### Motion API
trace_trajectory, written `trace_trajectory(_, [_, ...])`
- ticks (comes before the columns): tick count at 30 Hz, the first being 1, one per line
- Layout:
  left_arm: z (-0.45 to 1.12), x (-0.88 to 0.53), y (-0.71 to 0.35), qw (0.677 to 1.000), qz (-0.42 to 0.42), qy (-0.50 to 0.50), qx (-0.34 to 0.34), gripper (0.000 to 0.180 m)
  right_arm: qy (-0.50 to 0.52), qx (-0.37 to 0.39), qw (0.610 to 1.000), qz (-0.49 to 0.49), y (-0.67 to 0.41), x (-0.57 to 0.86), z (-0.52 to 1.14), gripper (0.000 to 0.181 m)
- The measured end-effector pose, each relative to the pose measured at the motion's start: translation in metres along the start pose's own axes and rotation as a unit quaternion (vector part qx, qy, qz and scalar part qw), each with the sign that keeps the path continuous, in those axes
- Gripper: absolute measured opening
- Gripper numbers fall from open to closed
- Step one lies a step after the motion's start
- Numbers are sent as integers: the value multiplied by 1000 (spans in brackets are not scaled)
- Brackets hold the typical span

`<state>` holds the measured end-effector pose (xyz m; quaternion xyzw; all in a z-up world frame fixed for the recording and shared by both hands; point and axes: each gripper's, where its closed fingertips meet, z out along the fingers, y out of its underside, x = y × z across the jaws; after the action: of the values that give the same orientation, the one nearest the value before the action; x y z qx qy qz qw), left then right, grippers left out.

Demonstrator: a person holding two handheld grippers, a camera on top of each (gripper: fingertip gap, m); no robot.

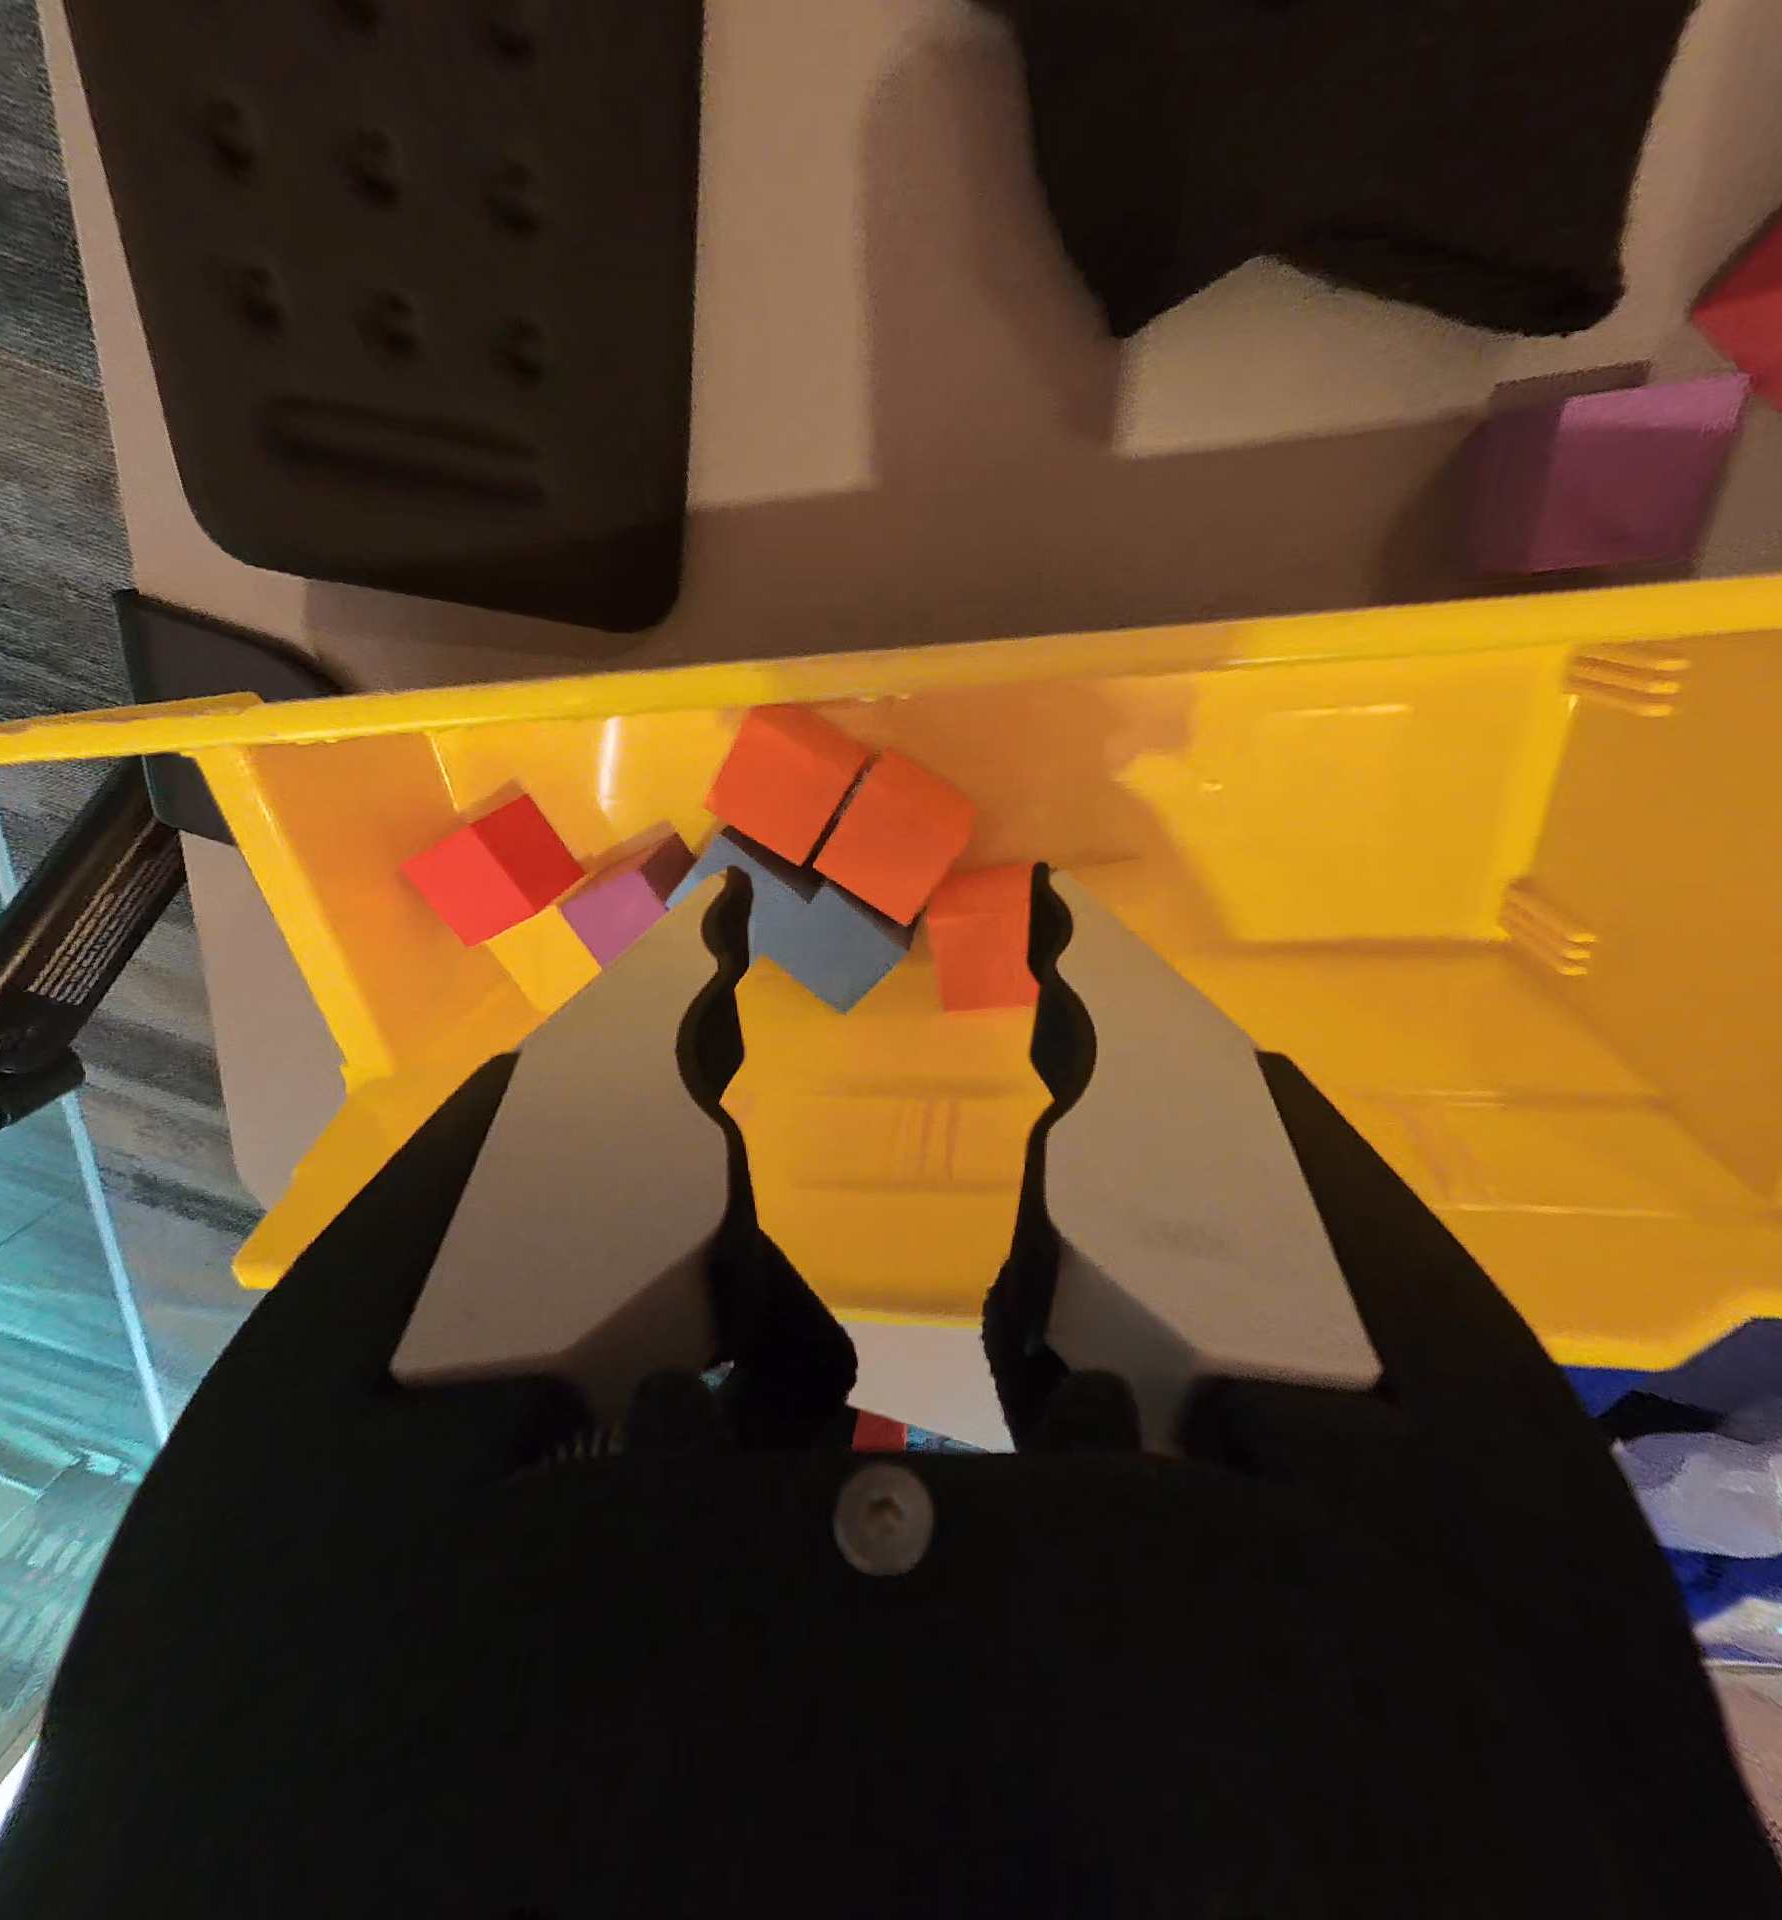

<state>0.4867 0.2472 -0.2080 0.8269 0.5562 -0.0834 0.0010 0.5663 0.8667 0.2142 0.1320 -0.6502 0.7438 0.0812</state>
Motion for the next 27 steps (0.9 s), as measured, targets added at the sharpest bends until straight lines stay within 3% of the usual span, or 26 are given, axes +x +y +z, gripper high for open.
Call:
trace_trajectory(1, [2,0,0,1000,-6,9,0,51,-2,4,1000,9,5,0,-2,34])
trace_trajectory(13, [29,-8,3,997,-50,29,-50,45,4,10,997,82,51,9,-14,33])
trace_trajectory(18, [29,-9,2,998,-24,13,-52,41,7,15,995,94,60,11,-20,33])
trace_trajectory(19, [28,-11,3,998,-24,10,-49,36,9,16,995,96,61,12,-21,33])
trace_trajectory(20, [26,-13,2,999,-19,5,-39,18,10,16,995,97,62,12,-22,33])
trace_trajectory(21, [23,-16,-1,1000,-21,-3,-23,10,10,17,995,99,64,13,-23,33])
trace_trajectory(27, [19,-13,1,1000,-10,16,-8,8,16,18,994,108,70,15,-28,33])
